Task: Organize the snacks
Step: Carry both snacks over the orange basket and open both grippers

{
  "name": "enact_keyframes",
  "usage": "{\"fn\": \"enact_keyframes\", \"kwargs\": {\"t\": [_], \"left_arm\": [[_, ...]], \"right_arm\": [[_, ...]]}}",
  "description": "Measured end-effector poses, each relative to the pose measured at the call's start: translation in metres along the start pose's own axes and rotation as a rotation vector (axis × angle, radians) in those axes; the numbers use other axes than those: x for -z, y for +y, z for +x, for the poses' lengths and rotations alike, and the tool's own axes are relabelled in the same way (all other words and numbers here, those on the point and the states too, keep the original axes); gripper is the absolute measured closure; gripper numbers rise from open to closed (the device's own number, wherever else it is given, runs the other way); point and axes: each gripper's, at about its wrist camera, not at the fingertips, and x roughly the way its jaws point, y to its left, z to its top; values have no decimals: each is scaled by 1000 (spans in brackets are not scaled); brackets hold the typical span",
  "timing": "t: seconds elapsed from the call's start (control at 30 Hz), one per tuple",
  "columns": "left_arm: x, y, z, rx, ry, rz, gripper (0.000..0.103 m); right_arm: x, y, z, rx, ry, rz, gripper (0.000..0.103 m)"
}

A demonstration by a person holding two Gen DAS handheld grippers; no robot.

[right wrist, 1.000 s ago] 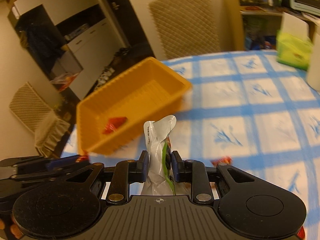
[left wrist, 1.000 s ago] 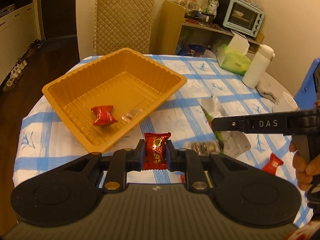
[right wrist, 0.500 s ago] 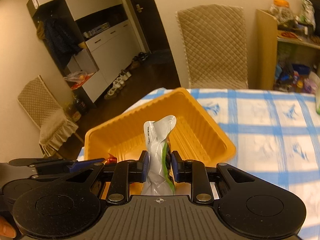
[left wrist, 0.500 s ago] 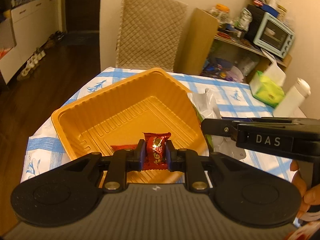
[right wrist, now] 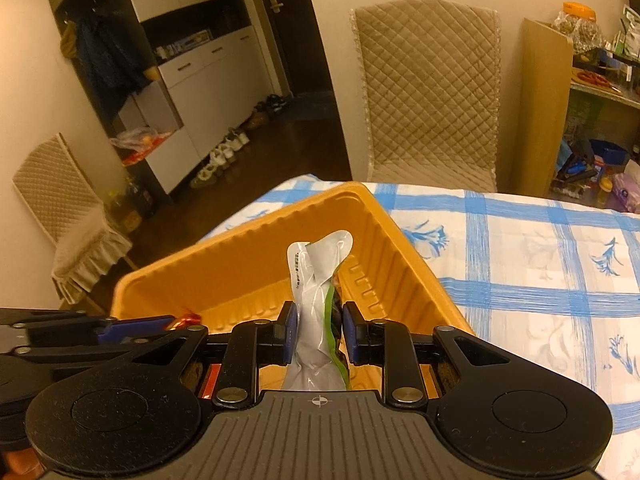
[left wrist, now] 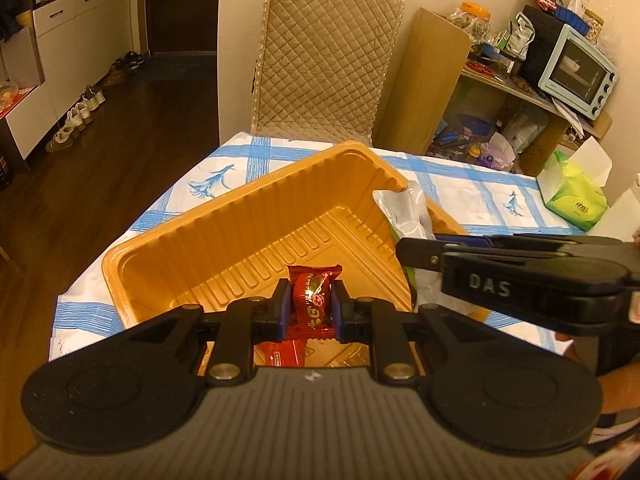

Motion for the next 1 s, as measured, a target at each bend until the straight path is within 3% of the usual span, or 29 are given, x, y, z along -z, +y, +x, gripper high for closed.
{"fn": "enact_keyframes", "kwargs": {"t": [0.3,0.43,1.0], "left_arm": [[2,-1,13,1,22,7,85],[2,2,16,-1,27,0,85],[-3,0,17,13,7,-3,83]], "right_arm": [[3,-4,17,12,3,-11,78],[3,-6,15,-13,-20,13,78],[19,-10,4,-6,25,59,77]]}}
